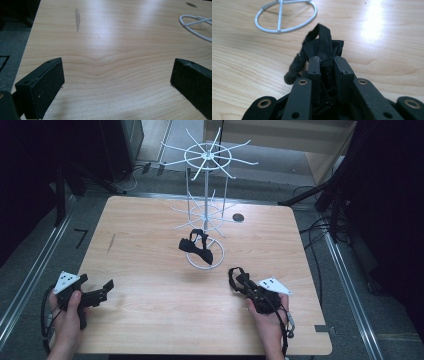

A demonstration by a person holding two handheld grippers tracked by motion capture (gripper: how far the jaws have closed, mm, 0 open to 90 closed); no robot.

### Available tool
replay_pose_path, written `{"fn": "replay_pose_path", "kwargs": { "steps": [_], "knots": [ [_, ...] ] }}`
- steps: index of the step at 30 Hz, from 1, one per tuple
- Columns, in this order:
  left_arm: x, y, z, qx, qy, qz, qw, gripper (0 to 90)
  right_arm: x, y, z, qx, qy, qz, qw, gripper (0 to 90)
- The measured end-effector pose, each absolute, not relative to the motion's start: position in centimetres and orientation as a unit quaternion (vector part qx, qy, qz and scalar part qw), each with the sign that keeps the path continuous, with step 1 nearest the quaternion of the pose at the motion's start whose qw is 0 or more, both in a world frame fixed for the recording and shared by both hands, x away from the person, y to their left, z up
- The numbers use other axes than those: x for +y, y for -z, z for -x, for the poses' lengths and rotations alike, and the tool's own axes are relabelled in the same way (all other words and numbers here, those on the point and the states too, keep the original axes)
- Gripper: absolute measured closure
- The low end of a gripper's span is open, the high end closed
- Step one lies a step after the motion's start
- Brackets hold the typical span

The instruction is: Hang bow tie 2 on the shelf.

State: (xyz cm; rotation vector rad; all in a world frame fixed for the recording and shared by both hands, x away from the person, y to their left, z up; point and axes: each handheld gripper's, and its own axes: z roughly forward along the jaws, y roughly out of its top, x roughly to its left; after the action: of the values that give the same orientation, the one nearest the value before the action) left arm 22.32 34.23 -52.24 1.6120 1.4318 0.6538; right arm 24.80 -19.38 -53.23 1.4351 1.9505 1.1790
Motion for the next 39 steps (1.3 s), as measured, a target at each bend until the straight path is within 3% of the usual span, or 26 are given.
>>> {"fn": "replay_pose_path", "kwargs": {
  "steps": [39],
  "knots": [
    [34.2,52.2,-22.3,0.573,-0.264,-0.648,0.428,0.0,-17.7,46.8,-23.5,0.668,-0.512,-0.467,0.271,77.5]
  ]
}}
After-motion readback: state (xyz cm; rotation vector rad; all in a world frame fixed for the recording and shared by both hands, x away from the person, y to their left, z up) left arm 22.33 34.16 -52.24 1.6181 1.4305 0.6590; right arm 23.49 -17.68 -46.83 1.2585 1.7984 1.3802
